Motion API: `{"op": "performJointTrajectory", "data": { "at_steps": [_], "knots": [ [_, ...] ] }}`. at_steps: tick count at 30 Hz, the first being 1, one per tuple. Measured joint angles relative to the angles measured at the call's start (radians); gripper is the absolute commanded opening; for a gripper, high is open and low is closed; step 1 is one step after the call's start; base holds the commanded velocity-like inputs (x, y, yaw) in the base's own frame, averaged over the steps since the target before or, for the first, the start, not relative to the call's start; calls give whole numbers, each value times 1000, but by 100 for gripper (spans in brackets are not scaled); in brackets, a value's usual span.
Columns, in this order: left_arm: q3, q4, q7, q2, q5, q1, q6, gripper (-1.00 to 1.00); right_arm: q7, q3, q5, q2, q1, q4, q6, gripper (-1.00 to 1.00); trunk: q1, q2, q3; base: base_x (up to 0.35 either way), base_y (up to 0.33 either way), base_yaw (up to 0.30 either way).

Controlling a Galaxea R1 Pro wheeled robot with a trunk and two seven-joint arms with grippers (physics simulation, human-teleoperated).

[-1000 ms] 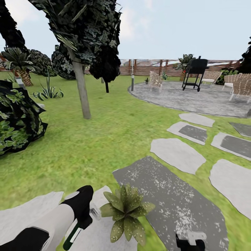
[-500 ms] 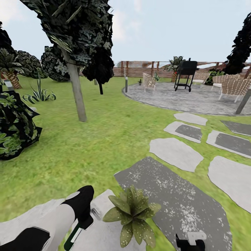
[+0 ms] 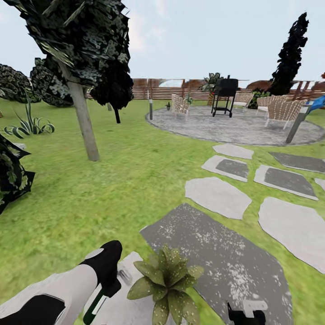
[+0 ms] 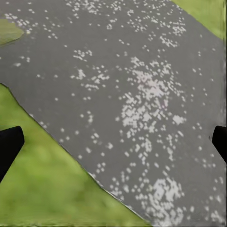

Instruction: Pick up the pesticide atomizer in the garden and spray insectifuge to fully cover both potted plants in the garden.

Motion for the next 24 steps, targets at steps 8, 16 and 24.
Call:
{"op": "performJointTrajectory", "data": {
  "at_steps": [8,16,24],
  "knots": [
    [0,1,0,0,0,0,1,-100,0,0,0,0,0,1,0,100,0,0,0,-281,203,-299],
    [0,0,0,-1,0,0,1,-100,0,0,0,0,0,1,0,100,0,0,0,-120,245,-299],
    [0,-10,0,-1,0,0,0,-100,0,0,1,0,0,1,0,100,0,0,0,-1,15,-273]
  ]
}}
